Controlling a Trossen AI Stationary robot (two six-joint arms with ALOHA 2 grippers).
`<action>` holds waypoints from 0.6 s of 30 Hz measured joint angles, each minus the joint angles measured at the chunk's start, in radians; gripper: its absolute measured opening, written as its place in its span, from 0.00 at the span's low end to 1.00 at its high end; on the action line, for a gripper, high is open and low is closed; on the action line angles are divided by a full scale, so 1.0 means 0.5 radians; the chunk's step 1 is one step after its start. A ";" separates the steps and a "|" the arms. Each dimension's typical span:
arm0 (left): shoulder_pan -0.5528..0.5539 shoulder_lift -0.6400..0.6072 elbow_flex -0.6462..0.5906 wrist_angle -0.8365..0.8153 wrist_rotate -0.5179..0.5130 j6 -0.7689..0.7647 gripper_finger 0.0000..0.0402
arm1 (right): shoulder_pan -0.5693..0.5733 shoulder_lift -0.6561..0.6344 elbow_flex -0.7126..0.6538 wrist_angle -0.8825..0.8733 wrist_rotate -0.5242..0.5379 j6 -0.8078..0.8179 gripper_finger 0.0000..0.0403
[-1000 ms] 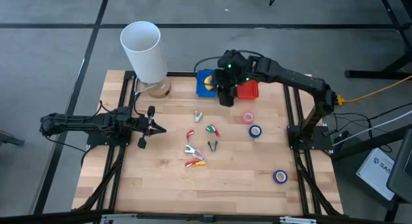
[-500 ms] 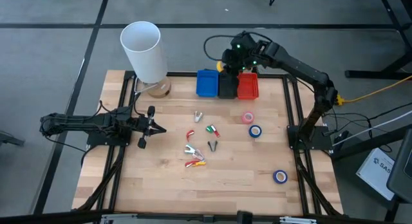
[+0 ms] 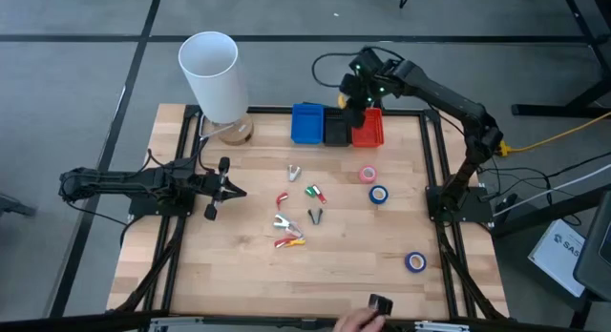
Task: Pick and place Stapler, Stapler remover, tape
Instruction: Put the yellow tape into the red bin
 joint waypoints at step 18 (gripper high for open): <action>0.000 0.000 -0.001 0.001 0.000 0.000 0.04 | -0.282 0.001 -0.749 0.357 -0.002 -0.059 0.10</action>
